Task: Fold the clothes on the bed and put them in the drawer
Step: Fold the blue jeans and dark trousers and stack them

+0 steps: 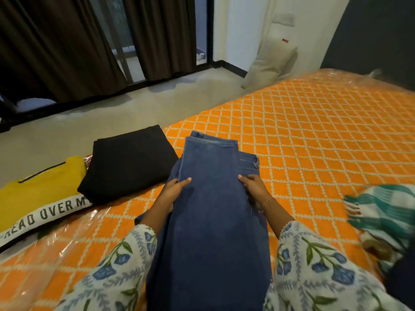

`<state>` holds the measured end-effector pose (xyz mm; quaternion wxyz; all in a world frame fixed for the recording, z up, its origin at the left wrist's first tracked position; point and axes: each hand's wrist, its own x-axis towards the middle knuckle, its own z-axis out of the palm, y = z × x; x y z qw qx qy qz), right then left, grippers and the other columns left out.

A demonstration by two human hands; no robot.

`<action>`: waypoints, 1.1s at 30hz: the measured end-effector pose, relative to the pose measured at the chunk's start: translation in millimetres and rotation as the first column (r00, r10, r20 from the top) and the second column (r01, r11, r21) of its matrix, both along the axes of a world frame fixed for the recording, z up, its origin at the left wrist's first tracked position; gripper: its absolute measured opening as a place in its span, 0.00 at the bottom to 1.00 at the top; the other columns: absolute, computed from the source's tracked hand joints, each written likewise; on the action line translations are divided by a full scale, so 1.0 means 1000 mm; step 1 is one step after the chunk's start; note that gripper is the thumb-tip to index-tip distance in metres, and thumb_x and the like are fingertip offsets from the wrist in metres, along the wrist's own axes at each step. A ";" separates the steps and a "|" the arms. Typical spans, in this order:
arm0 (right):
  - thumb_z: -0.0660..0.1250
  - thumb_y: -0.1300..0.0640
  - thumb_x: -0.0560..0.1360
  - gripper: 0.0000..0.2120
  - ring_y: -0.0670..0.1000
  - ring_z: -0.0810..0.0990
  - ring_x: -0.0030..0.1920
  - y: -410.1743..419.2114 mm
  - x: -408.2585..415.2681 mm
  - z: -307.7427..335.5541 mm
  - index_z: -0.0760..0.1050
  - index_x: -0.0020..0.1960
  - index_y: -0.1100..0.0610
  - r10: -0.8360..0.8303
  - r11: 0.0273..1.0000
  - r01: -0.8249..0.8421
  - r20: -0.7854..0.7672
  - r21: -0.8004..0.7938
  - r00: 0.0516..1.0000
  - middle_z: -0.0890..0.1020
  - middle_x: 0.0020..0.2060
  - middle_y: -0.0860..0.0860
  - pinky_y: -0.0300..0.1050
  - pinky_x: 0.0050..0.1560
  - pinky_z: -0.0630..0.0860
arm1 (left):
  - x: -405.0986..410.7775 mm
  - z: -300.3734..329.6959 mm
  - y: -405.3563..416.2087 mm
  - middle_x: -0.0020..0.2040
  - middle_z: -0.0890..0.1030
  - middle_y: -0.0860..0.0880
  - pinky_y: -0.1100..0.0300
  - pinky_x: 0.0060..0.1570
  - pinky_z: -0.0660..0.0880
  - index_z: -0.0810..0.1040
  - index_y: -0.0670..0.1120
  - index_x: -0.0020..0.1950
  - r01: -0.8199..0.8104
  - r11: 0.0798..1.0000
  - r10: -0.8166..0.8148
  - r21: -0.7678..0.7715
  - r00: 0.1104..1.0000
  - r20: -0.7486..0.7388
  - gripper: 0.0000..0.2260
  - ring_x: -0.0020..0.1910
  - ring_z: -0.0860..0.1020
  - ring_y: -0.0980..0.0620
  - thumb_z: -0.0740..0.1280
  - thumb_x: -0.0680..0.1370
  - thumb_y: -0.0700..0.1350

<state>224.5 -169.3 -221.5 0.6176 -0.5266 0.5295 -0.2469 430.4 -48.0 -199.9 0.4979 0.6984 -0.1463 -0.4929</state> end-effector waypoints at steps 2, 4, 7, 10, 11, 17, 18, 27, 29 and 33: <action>0.69 0.49 0.75 0.14 0.52 0.75 0.34 0.011 -0.006 -0.001 0.70 0.39 0.57 -0.033 0.999 0.033 -0.010 0.011 0.999 0.74 0.35 0.54 0.39 0.26 0.70 | -0.011 -0.001 0.018 0.61 0.78 0.44 0.51 0.50 0.75 0.74 0.39 0.64 0.003 1.000 -0.003 0.023 1.000 -0.020 0.18 0.56 0.78 0.42 0.68 0.77 0.47; 0.69 0.48 0.75 0.20 0.50 0.70 0.27 0.034 -0.016 0.002 0.66 0.31 0.57 -0.032 0.999 0.034 -0.073 0.024 0.997 0.70 0.27 0.53 0.40 0.27 0.65 | -0.019 -0.001 0.035 0.59 0.78 0.47 0.52 0.51 0.74 0.76 0.41 0.63 0.012 0.997 -0.010 0.074 1.000 -0.030 0.18 0.56 0.78 0.44 0.68 0.77 0.49; 0.71 0.42 0.71 0.21 0.50 0.71 0.27 0.063 -0.030 0.001 0.69 0.33 0.57 0.021 0.993 -0.003 -0.151 0.122 0.988 0.73 0.29 0.53 0.39 0.26 0.66 | -0.026 -0.005 0.070 0.58 0.79 0.46 0.51 0.54 0.74 0.76 0.40 0.62 0.033 0.982 -0.032 0.185 0.999 -0.013 0.20 0.54 0.78 0.43 0.71 0.75 0.51; 0.75 0.30 0.52 0.41 0.56 0.81 0.49 0.068 -0.035 -0.016 0.80 0.55 0.58 0.136 0.987 -0.114 -0.210 0.114 0.968 0.82 0.51 0.52 0.50 0.51 0.79 | -0.034 -0.002 0.105 0.60 0.78 0.46 0.49 0.59 0.72 0.74 0.41 0.63 0.078 0.956 -0.069 0.282 0.997 -0.039 0.23 0.59 0.76 0.42 0.72 0.73 0.52; 0.75 0.31 0.48 0.48 0.58 0.80 0.54 0.065 -0.036 -0.026 0.78 0.60 0.58 0.177 0.982 -0.152 -0.265 0.113 0.948 0.81 0.55 0.52 0.54 0.56 0.78 | -0.037 0.000 0.115 0.61 0.77 0.46 0.49 0.60 0.72 0.73 0.41 0.64 0.086 0.955 -0.077 0.285 0.996 -0.043 0.22 0.60 0.76 0.42 0.71 0.75 0.50; 0.70 0.55 0.74 0.18 0.59 0.81 0.52 0.113 -0.059 0.036 0.74 0.60 0.63 0.184 0.959 -0.165 -0.061 0.232 0.981 0.80 0.57 0.58 0.55 0.52 0.79 | -0.062 0.013 0.164 0.53 0.81 0.44 0.52 0.48 0.75 0.77 0.41 0.58 0.040 0.996 -0.019 0.080 0.969 -0.245 0.10 0.51 0.79 0.45 0.66 0.78 0.44; 0.69 0.54 0.75 0.18 0.58 0.80 0.52 0.124 -0.066 0.039 0.74 0.61 0.61 0.227 0.929 -0.210 -0.021 0.303 0.974 0.80 0.56 0.57 0.54 0.53 0.78 | -0.066 0.013 0.172 0.54 0.81 0.44 0.52 0.48 0.75 0.77 0.41 0.58 0.026 0.997 -0.008 0.074 0.971 -0.239 0.11 0.51 0.79 0.45 0.66 0.79 0.44; 0.68 0.56 0.76 0.19 0.62 0.76 0.58 0.248 -0.100 0.034 0.71 0.63 0.63 -0.200 0.935 0.094 -0.290 -0.341 0.936 0.78 0.59 0.61 0.44 0.49 0.70 | -0.101 0.003 0.228 0.54 0.80 0.41 0.56 0.42 0.78 0.78 0.35 0.58 -0.082 0.997 0.082 0.013 0.997 0.004 0.12 0.43 0.80 0.46 0.67 0.78 0.41; 0.66 0.54 0.77 0.20 0.63 0.76 0.59 0.266 -0.107 0.026 0.68 0.66 0.60 -0.166 0.947 0.040 -0.377 -0.319 0.911 0.77 0.60 0.61 0.49 0.52 0.72 | -0.107 -0.006 0.240 0.53 0.80 0.39 0.54 0.42 0.78 0.79 0.34 0.55 -0.014 0.999 0.007 0.046 0.988 0.152 0.11 0.44 0.80 0.44 0.67 0.77 0.40; 0.60 0.44 0.77 0.27 0.61 0.71 0.65 0.282 -0.108 0.017 0.66 0.70 0.58 -0.166 0.760 -0.388 -0.733 -0.521 0.660 0.73 0.65 0.60 0.56 0.62 0.64 | -0.117 -0.015 0.250 0.62 0.75 0.40 0.51 0.52 0.72 0.72 0.39 0.65 0.166 0.973 -0.225 0.161 0.525 0.821 0.25 0.61 0.73 0.39 0.70 0.74 0.53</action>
